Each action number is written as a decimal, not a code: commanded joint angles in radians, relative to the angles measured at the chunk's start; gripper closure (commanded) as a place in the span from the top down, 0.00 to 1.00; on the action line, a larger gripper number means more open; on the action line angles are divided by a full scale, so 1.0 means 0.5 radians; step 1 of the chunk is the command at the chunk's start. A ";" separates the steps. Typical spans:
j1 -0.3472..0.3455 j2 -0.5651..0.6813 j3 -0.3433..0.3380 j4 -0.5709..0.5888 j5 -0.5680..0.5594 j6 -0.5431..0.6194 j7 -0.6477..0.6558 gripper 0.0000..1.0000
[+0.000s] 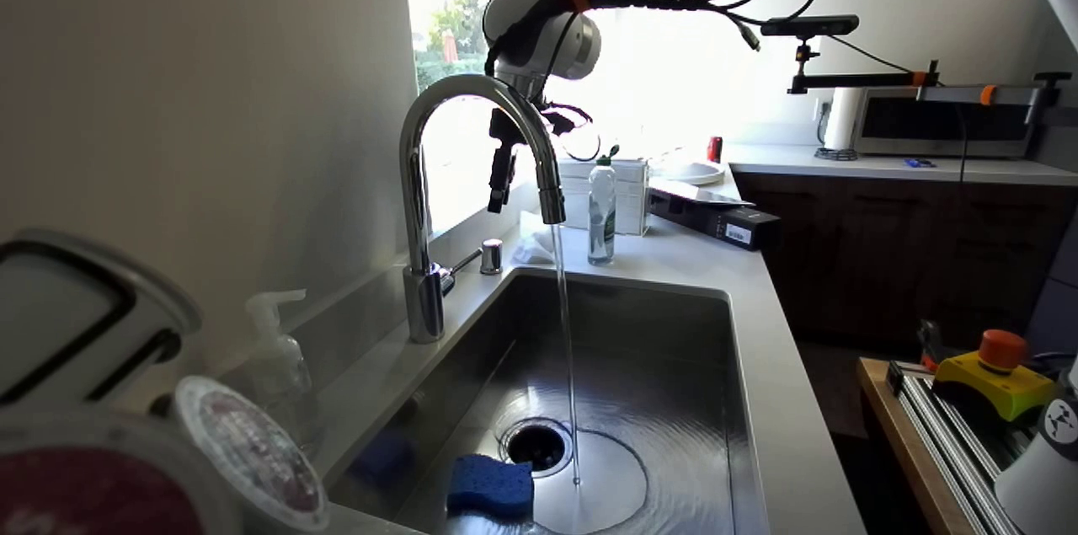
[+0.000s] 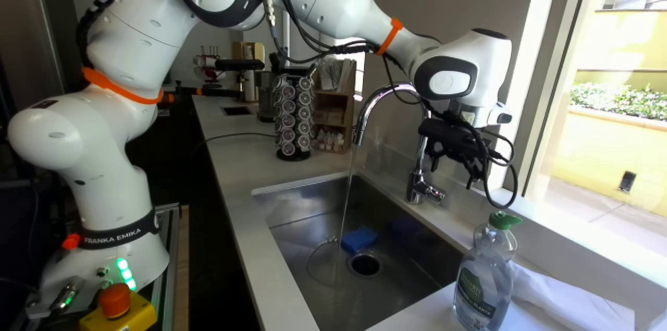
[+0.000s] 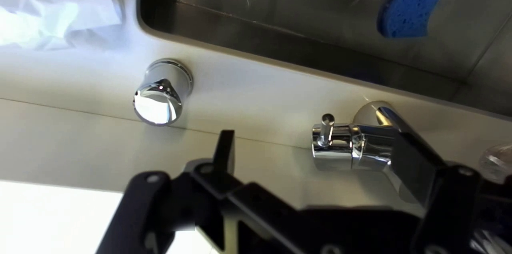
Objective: Push the faucet handle to the right.
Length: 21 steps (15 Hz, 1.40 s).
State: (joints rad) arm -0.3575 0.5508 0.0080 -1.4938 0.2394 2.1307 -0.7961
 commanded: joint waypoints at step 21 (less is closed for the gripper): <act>0.081 -0.837 -0.221 -0.877 -0.010 0.125 -0.060 1.00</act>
State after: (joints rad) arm -0.3447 0.1963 -0.0772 -1.8429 0.2401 2.1455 -0.8067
